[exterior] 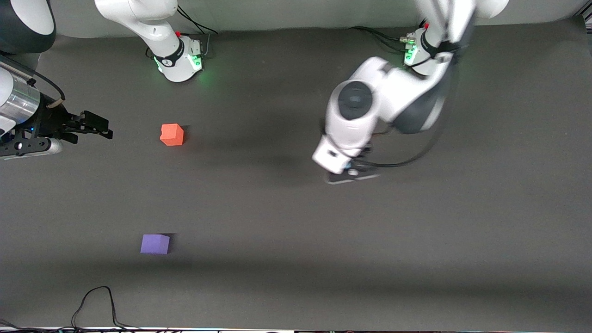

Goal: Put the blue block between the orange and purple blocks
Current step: 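Carry the blue block with the left gripper toward the table middle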

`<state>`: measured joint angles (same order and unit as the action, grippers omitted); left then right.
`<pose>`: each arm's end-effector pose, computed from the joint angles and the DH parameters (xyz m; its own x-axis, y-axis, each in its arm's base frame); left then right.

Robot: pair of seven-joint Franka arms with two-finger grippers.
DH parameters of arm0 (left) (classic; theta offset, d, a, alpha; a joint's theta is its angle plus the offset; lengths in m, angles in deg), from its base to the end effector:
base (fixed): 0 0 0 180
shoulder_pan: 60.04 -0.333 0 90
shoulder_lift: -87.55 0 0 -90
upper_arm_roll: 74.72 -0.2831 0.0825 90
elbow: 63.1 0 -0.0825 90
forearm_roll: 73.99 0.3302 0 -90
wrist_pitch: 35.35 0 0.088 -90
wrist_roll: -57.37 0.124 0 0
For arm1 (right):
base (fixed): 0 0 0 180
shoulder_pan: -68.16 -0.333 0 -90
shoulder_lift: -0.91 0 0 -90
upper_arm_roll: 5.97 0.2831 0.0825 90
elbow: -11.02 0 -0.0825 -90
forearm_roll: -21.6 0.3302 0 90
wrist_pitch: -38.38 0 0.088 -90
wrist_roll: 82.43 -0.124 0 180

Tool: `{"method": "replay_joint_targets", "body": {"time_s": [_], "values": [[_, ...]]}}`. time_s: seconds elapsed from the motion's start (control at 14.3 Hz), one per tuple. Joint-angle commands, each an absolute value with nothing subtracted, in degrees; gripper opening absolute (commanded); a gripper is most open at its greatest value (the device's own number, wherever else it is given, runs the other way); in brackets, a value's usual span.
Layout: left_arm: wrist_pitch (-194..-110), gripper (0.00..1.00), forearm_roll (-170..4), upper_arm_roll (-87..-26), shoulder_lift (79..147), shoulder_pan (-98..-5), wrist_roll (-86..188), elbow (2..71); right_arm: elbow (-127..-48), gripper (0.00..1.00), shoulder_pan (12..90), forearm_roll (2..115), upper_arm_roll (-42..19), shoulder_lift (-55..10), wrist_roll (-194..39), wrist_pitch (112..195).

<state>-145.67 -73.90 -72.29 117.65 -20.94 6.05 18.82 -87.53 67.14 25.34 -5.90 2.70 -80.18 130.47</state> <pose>0.4780 -0.4175 0.3629 0.9840 0.1749 -0.0337 0.1746 -0.9846 -0.0105 0.4886 0.0172 0.5311 0.9953 0.0557 -0.0789 0.0504 -0.9964 -0.0679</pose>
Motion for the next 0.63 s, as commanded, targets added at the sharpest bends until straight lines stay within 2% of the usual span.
{"method": "replay_joint_targets", "body": {"time_s": [0.0, 0.28, 0.56], "values": [[-151.94, 0.33, -71.28, -73.75, 127.35, -14.18, 0.0, 13.28, -86.97, 1.0, 66.4, 24.41, -6.4, 2.58, -79.26, 129.78], [-160.04, 0.33, -66.88, -73.84, 135.7, -10.38, -3.45, 13.28, -86.97, 1.0, 66.4, 24.41, -6.4, 2.58, -79.18, 129.78], [-164.19, 0.34, -66.96, -73.75, 138.0, -9.77, -3.89, 13.28, -87.06, 1.0, 66.4, 24.41, -6.4, 2.58, -79.18, 129.78]]}}
